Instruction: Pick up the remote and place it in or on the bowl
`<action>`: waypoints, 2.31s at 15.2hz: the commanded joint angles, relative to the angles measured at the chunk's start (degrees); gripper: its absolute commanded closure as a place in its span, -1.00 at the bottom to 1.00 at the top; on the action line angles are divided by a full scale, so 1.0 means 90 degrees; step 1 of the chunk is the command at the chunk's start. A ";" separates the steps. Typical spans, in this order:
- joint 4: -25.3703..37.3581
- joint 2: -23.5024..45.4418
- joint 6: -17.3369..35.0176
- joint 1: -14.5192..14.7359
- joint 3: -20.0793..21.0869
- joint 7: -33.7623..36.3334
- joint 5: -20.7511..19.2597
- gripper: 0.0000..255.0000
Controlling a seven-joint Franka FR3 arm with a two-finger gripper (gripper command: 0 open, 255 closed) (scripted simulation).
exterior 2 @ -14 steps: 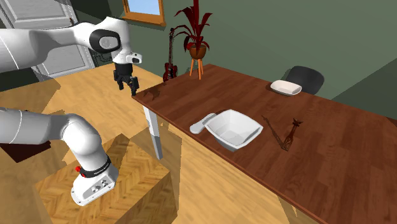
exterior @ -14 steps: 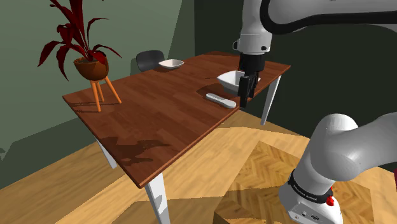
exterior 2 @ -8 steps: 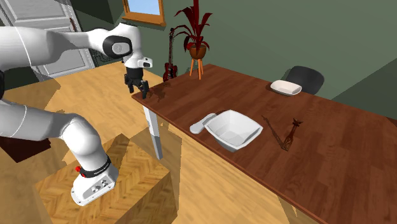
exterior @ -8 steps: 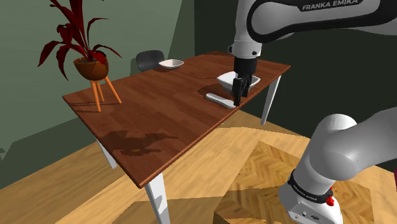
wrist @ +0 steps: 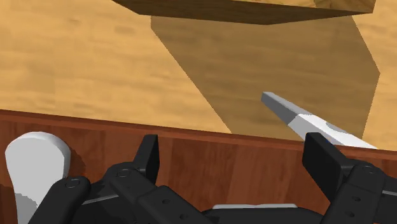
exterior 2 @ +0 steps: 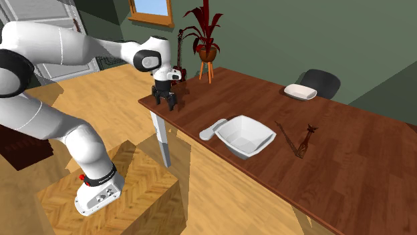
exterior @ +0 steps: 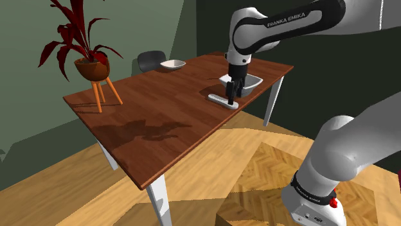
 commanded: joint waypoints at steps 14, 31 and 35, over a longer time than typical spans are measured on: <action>0.1935 0.3232 0.1510 -0.0477 -0.0879 -0.1177 0.0081 -1.00; 0.3113 0.5112 0.2265 -0.0833 -0.1008 -0.1769 0.0574 -1.00; 0.3113 0.5112 0.2265 -0.0833 -0.1008 -0.1769 0.0574 -1.00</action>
